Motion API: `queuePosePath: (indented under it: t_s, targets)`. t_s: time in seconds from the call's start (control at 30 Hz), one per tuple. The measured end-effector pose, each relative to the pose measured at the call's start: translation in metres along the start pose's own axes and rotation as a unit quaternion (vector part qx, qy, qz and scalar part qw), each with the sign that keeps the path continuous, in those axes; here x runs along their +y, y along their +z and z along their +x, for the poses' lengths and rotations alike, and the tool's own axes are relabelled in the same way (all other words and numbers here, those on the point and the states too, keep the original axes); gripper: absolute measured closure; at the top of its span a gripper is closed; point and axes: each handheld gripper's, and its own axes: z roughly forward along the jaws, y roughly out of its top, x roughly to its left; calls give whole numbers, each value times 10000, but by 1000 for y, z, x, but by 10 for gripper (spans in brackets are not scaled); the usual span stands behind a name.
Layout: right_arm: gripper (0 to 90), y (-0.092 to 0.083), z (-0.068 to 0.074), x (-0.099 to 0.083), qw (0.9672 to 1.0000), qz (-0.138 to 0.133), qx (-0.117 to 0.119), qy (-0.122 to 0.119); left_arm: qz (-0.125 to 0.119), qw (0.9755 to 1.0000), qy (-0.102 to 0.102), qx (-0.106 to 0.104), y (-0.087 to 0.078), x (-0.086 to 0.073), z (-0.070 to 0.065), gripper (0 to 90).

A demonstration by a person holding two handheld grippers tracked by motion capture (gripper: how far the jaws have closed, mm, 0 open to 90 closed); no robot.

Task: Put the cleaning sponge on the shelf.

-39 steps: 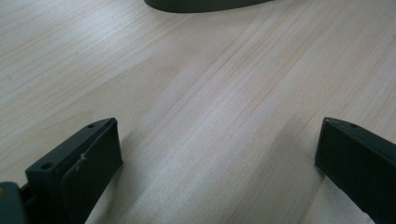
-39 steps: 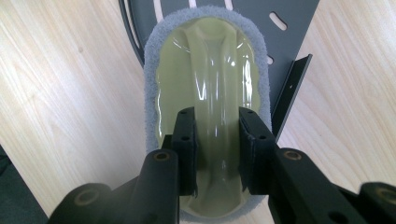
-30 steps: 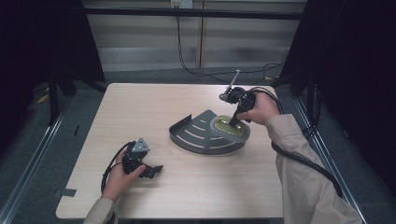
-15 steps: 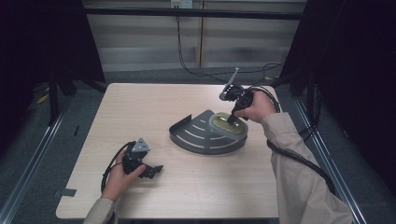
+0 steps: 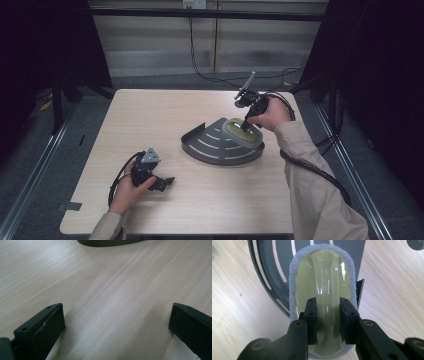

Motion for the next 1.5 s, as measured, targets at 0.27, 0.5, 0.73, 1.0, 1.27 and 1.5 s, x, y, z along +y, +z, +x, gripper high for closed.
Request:
queuePosePath:
  t_s: [0.27,0.5,0.73,1.0,1.27,1.5]
  targets:
    - [713,10,-4,-2,9997,-1,-8,228,2,10000,0,1,0,0,0,0]
    - [712,16,-6,-4,9992,-29,-1,392,11,10000,-4,2,0,0,0,0]
    - [712,22,-7,-4,9990,-13,-4,454,12,10000,-3,3,0,0,0,0]
    - [712,28,-7,-4,9985,-36,37,538,6,10000,1,0,0,0,0,0]
    - [712,32,-10,-5,9981,19,10,617,5,10000,0,2,0,0,0,0]
    - [712,37,-14,-7,9975,16,9,707,4,10000,-2,1,0,0,0,0]
